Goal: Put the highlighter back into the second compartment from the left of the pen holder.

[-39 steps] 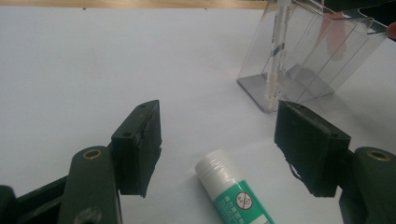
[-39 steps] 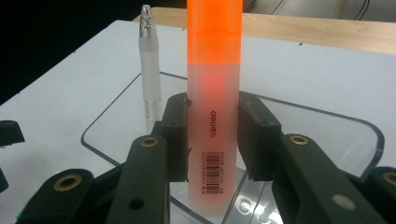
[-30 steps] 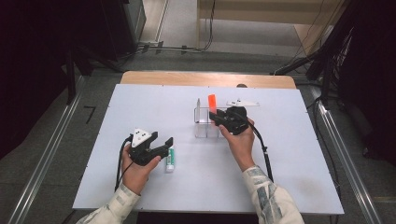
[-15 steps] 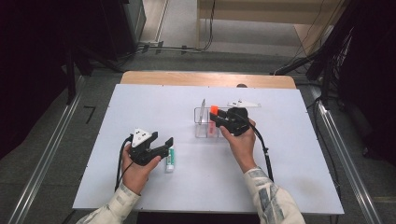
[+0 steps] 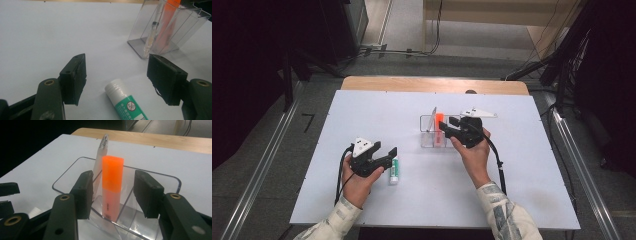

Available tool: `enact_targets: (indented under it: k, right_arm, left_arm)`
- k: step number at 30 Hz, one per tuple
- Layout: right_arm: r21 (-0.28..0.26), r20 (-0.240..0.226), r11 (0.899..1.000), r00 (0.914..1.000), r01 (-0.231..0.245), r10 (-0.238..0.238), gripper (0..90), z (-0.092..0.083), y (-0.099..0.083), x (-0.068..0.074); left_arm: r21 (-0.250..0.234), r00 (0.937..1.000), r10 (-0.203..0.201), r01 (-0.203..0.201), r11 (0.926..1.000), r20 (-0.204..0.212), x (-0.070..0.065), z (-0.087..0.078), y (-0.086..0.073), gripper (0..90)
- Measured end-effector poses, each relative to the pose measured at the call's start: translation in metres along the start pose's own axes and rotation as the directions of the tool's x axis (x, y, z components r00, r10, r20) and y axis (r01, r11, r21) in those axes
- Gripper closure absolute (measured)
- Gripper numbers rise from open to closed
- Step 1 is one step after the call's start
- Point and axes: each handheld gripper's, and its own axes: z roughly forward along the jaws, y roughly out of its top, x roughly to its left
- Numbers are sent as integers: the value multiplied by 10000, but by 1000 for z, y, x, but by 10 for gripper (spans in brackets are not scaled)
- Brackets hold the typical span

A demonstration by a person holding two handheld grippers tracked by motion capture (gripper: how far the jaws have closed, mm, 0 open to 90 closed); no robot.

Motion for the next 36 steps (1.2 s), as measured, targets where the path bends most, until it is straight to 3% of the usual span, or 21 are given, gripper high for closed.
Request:
enact_targets:
  k: [14, 24, 36]
  right_arm:
    - [-623, 269, 9976, 9992, 305, -289, 386, -31, -11, 7]
    - [-496, 335, 9981, 9988, 378, -361, 373, -45, -27, 3]
    - [-198, 799, 9989, 9960, 414, -396, 336, -60, -50, -8]
  left_arm:
    - [352, 10000, -25, 28, 9994, -84, -3, 1, -2, 317]
    - [564, 9991, 19, 5, 9984, -415, -4, -3, -7, 317]
    - [853, 9978, 160, -105, 9963, -645, -9, -7, -16, 316]
